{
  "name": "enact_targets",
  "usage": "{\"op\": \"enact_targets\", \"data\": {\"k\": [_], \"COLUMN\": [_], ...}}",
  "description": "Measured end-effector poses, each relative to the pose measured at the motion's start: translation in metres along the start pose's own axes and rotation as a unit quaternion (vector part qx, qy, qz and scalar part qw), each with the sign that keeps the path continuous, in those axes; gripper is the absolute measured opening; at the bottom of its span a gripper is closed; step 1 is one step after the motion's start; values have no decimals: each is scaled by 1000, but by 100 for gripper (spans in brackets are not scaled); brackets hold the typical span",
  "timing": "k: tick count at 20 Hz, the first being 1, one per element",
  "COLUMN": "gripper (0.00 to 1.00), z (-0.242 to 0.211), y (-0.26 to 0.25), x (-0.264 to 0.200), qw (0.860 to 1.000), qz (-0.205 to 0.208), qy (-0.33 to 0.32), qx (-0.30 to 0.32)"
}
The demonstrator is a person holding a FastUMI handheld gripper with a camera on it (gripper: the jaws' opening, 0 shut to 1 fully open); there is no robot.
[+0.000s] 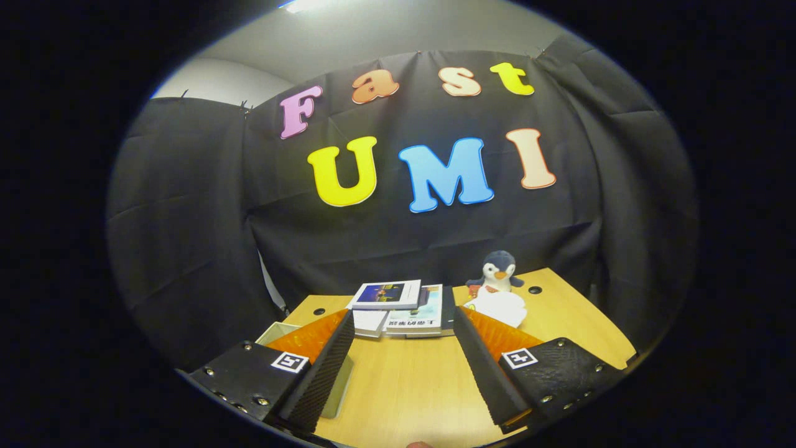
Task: Open the storage box then place both shoes into the box .Put the left shoe in first, then the right shoe, with the right side of both shoes facing outward in a uniform manner.
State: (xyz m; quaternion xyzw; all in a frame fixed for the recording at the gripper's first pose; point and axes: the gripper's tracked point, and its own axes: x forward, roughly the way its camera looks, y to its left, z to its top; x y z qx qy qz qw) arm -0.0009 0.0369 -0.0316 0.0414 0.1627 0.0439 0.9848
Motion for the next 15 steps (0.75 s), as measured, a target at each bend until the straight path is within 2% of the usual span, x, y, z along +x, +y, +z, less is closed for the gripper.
{"op": "enact_targets", "data": {"k": [6,15], "gripper": [97,97], "z": [26,42], "y": [-54,-72], "x": [-34,-51], "qw": [996,991], "qz": [-43,-50], "qy": [-66,-114], "qx": [-37,-58]}}
